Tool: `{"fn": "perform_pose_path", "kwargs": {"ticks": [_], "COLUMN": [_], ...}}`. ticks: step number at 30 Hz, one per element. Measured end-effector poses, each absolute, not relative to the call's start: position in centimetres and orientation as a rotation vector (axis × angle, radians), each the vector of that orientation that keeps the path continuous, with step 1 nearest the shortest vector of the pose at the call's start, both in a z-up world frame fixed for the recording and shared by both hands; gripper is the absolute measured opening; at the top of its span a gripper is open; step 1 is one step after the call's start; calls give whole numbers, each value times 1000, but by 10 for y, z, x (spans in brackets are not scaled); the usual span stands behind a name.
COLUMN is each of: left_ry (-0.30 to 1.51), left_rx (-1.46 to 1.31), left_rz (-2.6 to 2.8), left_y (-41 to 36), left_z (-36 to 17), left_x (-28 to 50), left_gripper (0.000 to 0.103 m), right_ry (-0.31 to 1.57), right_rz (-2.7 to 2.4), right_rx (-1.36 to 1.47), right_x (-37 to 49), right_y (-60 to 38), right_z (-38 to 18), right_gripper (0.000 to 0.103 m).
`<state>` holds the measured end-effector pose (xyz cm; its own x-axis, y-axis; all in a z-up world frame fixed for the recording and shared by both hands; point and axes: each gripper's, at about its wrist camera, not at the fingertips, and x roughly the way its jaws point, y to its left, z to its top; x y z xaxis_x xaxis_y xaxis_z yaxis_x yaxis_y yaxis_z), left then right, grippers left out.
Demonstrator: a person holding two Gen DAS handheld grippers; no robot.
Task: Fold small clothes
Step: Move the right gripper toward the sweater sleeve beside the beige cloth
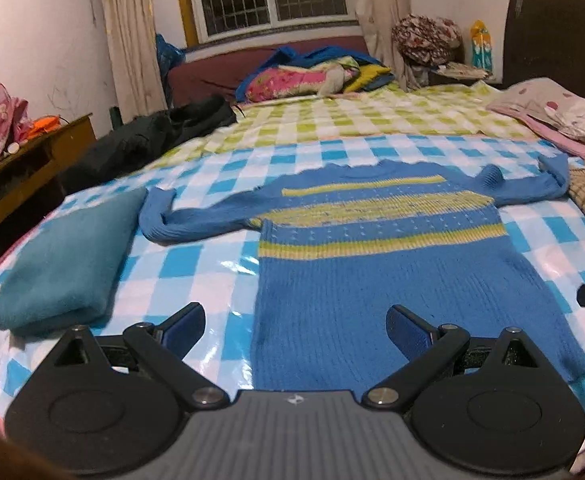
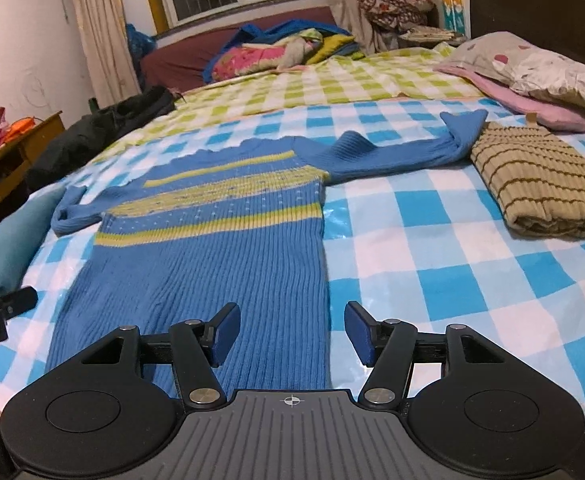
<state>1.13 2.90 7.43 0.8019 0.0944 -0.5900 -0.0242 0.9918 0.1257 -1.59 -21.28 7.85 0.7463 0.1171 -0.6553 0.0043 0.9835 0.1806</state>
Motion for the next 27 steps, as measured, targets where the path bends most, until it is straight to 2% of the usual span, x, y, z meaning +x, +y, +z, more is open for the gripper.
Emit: {"fn": "perform_pose_path", "kwargs": {"ticks": [15, 27], "left_ry": [560, 689], "left_rx": [150, 80], "left_rz": [-94, -67], "left_y": [-7, 16], "left_z": [96, 44], "left_x": [27, 45], "left_gripper": [103, 103], "right_ry": [695, 721], "right_rz": [15, -65], "right_rx": [195, 134], "right_x": [-15, -10], "right_y": [-219, -217], "right_z": [89, 95], "right_gripper": [62, 62]}}
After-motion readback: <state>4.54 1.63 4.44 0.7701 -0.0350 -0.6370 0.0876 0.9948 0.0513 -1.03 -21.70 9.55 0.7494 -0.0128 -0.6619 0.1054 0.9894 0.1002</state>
